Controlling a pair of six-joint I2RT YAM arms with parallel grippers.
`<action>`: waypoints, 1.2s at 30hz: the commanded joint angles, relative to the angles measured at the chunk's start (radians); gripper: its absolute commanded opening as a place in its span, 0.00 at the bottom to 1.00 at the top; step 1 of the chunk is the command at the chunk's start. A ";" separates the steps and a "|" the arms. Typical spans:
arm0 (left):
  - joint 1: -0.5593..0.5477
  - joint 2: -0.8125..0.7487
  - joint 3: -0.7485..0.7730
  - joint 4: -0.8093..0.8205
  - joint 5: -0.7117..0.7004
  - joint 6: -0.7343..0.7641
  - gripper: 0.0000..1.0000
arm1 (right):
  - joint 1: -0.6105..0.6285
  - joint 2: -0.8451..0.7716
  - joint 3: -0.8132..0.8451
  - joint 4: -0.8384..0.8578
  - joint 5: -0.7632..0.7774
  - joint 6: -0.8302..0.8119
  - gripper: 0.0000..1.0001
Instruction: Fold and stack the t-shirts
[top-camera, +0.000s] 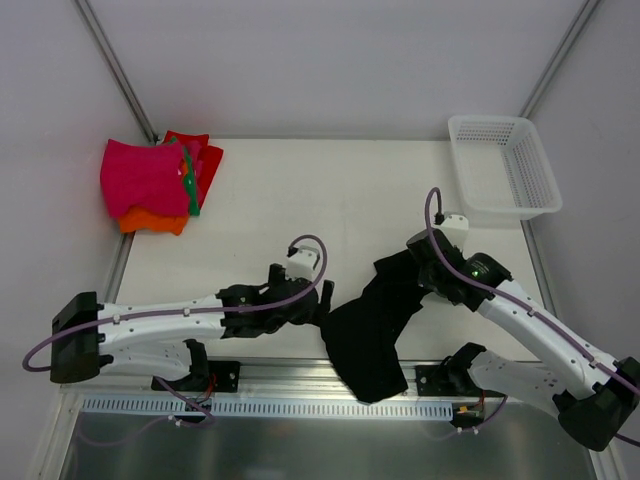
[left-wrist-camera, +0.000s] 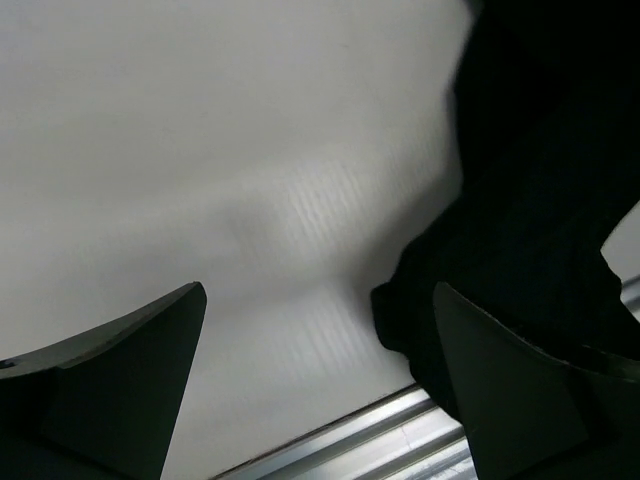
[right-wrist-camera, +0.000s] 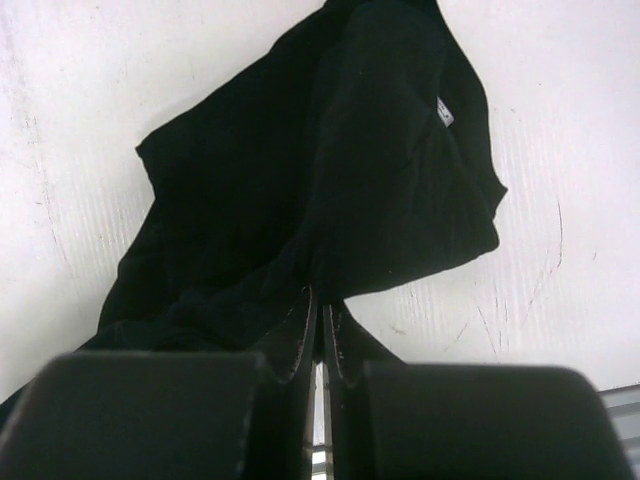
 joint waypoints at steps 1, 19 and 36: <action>0.012 0.099 0.019 0.271 0.254 0.211 0.99 | 0.000 -0.009 0.032 -0.027 0.056 0.026 0.01; 0.008 0.419 0.113 0.544 0.504 0.357 0.97 | 0.000 -0.038 0.000 0.014 0.011 0.015 0.00; 0.012 0.500 0.131 0.466 0.200 0.371 0.94 | -0.002 -0.046 0.000 0.017 0.031 -0.005 0.00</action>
